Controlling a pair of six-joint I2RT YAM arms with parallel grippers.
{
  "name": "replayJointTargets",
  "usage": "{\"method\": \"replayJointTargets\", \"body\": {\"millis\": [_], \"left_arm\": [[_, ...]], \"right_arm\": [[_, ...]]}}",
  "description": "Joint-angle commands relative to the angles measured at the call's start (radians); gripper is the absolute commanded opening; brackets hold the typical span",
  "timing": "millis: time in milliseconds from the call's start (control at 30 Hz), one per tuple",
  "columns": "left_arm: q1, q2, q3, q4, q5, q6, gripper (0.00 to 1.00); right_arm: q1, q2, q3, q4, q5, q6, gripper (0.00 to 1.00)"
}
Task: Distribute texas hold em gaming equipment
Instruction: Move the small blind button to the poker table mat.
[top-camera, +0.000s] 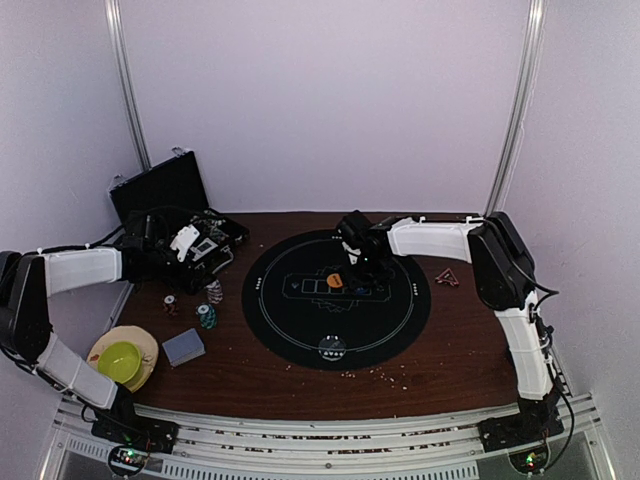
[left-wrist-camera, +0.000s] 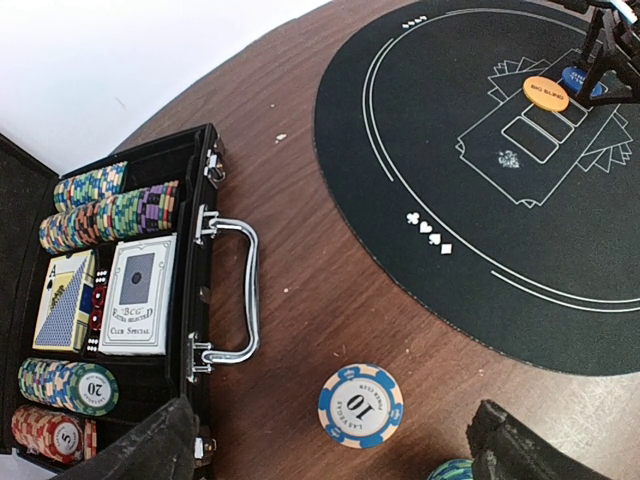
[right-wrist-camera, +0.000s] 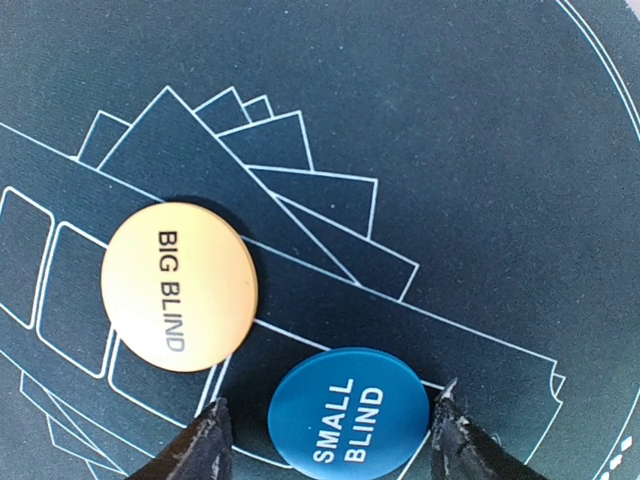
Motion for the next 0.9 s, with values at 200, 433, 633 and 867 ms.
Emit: {"method": "replayJointTargets", "body": {"millis": [200, 433, 633, 867], "left_arm": [[-0.004, 0.009, 0.006, 0.036, 0.007, -0.003, 0.98], [-0.003, 0.01, 0.005, 0.038, 0.009, -0.004, 0.98], [-0.004, 0.006, 0.004, 0.037, 0.007, -0.004, 0.98], [-0.003, 0.011, 0.006, 0.037, 0.007, -0.004, 0.98]], "right_arm": [[-0.005, 0.064, -0.052, -0.02, -0.041, -0.01, 0.67], [-0.027, 0.042, -0.094, 0.004, -0.04, 0.01, 0.62], [-0.038, 0.026, -0.103, 0.016, -0.041, 0.02, 0.54], [-0.038, 0.022, -0.092, 0.024, -0.065, 0.016, 0.52]]}}
